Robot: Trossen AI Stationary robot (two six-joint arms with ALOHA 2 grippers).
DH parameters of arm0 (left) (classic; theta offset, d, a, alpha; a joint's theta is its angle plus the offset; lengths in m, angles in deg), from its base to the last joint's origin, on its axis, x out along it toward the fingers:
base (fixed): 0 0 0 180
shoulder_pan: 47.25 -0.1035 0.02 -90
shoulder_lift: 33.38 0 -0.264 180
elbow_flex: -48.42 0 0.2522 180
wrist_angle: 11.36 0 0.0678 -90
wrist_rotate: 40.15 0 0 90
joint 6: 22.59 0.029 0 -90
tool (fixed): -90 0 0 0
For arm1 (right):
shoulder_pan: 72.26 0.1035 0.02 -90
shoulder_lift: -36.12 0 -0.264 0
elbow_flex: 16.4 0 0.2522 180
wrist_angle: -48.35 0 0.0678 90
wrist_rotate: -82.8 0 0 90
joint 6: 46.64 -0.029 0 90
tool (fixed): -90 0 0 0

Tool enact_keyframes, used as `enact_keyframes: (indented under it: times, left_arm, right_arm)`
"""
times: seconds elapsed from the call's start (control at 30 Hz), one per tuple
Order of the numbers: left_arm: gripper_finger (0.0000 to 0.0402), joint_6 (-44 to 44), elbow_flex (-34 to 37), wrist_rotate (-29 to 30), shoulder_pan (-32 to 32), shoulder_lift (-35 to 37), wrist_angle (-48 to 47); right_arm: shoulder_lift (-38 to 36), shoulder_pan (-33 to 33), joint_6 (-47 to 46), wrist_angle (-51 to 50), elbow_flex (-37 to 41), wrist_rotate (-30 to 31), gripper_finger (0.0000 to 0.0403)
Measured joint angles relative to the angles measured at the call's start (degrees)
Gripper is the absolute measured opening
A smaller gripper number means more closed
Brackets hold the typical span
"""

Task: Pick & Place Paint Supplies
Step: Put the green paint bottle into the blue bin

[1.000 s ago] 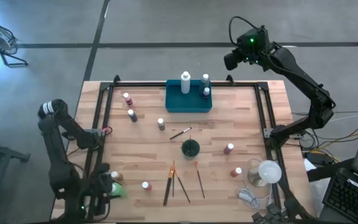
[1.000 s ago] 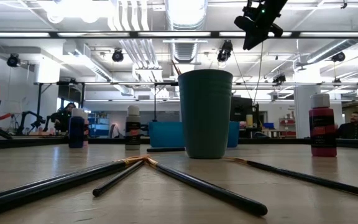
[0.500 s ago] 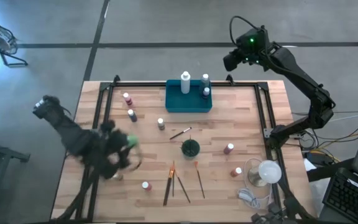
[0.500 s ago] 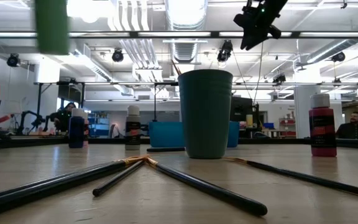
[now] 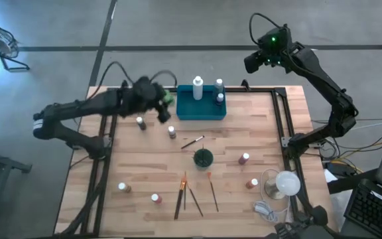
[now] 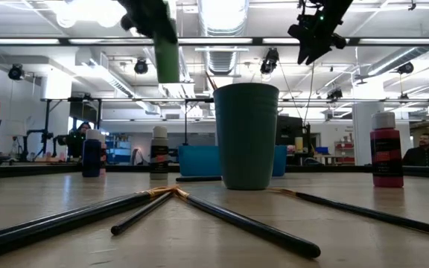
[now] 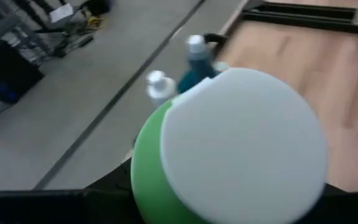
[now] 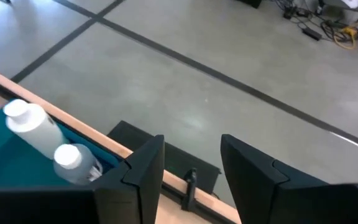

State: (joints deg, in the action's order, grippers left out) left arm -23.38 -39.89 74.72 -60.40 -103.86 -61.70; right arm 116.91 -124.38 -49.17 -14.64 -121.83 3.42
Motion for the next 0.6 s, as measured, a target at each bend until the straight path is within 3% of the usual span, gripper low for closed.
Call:
enact_keyframes:
  times: [0.17,0.43,0.6]
  left_arm:
    - [0.0189,4.27,0.0,-15.57,-12.64,-5.15,7.47]
    - [0.0189,8.71,-3.39,-25.72,-25.74,-19.01,15.27]
    - [0.0188,10.42,-9.62,-31.25,-28.81,-27.07,15.1]
  right_arm:
    - [0.0,-0.24,1.5,-0.08,0.62,0.01,0.0167]
    - [-0.02,-0.55,2.54,0.14,4.51,-0.01,0.0177]
    - [-0.03,-1.38,2.54,1.82,8.91,-0.04,0.0184]
